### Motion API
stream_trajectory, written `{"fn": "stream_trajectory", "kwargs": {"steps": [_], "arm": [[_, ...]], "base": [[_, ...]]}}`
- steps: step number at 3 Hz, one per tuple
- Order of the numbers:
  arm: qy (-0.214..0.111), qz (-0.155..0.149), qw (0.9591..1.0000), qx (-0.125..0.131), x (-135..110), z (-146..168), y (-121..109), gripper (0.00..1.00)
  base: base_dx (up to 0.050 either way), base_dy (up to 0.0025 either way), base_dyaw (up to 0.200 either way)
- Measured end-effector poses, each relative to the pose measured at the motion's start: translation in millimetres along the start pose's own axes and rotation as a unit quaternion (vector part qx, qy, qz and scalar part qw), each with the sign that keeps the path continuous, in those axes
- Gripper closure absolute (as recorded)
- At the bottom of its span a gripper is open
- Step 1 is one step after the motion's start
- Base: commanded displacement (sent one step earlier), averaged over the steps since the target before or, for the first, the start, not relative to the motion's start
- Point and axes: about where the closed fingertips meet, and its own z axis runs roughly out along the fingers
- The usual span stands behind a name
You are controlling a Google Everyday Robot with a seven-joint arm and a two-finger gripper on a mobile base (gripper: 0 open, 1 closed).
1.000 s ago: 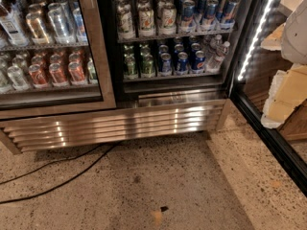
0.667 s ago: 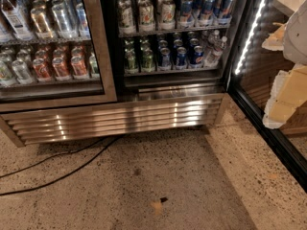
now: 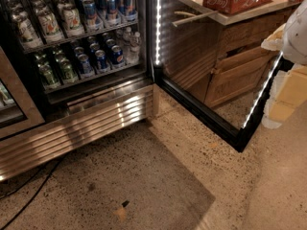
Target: Close right fridge door
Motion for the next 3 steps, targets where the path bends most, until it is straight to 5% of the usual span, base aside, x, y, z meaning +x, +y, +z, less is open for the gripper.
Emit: {"fn": "stream_trajectory", "kwargs": {"steps": [2,3], "arm": [[0.0,0.0,1.0,0.0,0.0,0.0,0.0,0.0],[0.0,0.0,1.0,0.0,0.0,0.0,0.0,0.0]], "base": [[0.0,-0.00019,-0.186],[0.05,-0.00003,0.001]]}}
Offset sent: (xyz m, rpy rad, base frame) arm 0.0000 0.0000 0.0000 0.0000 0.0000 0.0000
